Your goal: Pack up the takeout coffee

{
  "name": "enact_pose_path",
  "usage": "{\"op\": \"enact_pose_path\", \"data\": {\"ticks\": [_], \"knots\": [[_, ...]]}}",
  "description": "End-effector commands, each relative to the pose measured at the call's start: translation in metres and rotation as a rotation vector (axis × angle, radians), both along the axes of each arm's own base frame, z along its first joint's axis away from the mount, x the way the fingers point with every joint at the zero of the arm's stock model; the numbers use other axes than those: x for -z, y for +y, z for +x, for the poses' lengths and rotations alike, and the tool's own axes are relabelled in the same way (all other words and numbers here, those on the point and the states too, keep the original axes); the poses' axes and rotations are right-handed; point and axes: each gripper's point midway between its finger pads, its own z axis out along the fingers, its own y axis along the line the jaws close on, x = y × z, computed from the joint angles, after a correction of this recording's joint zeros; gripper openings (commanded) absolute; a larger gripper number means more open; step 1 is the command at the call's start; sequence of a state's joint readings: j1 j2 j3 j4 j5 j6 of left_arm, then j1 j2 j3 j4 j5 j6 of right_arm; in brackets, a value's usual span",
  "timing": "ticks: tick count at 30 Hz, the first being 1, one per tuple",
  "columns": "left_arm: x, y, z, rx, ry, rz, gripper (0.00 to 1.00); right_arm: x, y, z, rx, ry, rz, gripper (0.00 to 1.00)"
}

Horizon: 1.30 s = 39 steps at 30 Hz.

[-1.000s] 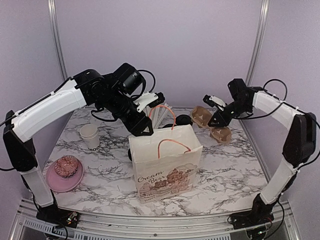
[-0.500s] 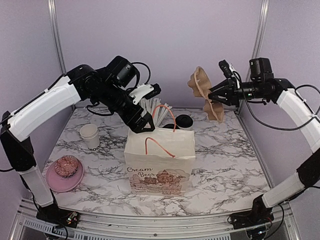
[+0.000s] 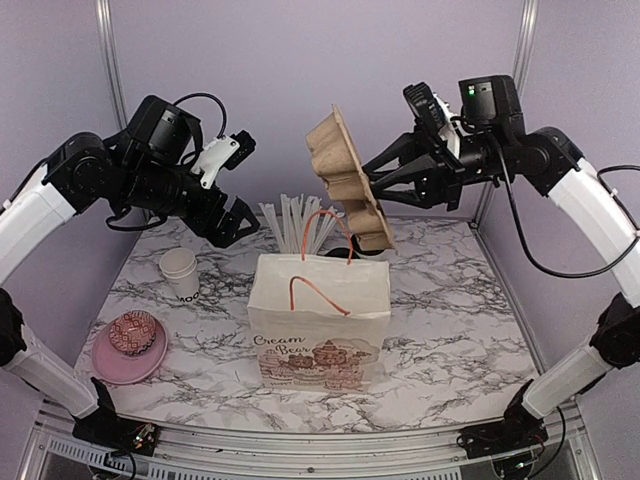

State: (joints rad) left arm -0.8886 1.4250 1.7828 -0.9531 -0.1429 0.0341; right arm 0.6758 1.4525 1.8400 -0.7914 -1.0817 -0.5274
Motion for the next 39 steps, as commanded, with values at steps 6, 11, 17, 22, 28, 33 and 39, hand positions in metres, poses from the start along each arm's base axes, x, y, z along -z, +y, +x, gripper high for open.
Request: {"op": "enact_pose_path", "data": {"ticks": [6,11,17,22,28,33,39], "knots": [[-0.011,0.024,0.017,-0.178,-0.043,-0.055,0.99,0.034,0.061,-0.022,-0.096,0.050,-0.099,0.27],[-0.018,0.039,0.016,-0.220,-0.078,-0.058,0.99,0.075,0.074,0.001,-0.007,0.085,-0.173,0.25],[-0.019,0.054,0.017,-0.263,-0.108,-0.057,0.99,0.106,0.070,0.006,0.039,0.105,-0.248,0.26],[-0.018,0.063,0.018,-0.288,-0.127,-0.061,0.99,0.127,0.061,0.005,0.063,0.115,-0.321,0.26],[-0.015,0.068,0.020,-0.298,-0.132,-0.065,0.99,0.153,0.053,0.010,0.112,0.127,-0.422,0.26],[-0.007,0.069,0.021,-0.296,-0.125,-0.052,0.99,0.168,0.046,0.021,0.190,0.128,-0.498,0.25],[0.000,0.067,0.028,-0.294,-0.112,-0.039,0.99,0.188,0.036,0.023,0.225,0.146,-0.591,0.25]]}}
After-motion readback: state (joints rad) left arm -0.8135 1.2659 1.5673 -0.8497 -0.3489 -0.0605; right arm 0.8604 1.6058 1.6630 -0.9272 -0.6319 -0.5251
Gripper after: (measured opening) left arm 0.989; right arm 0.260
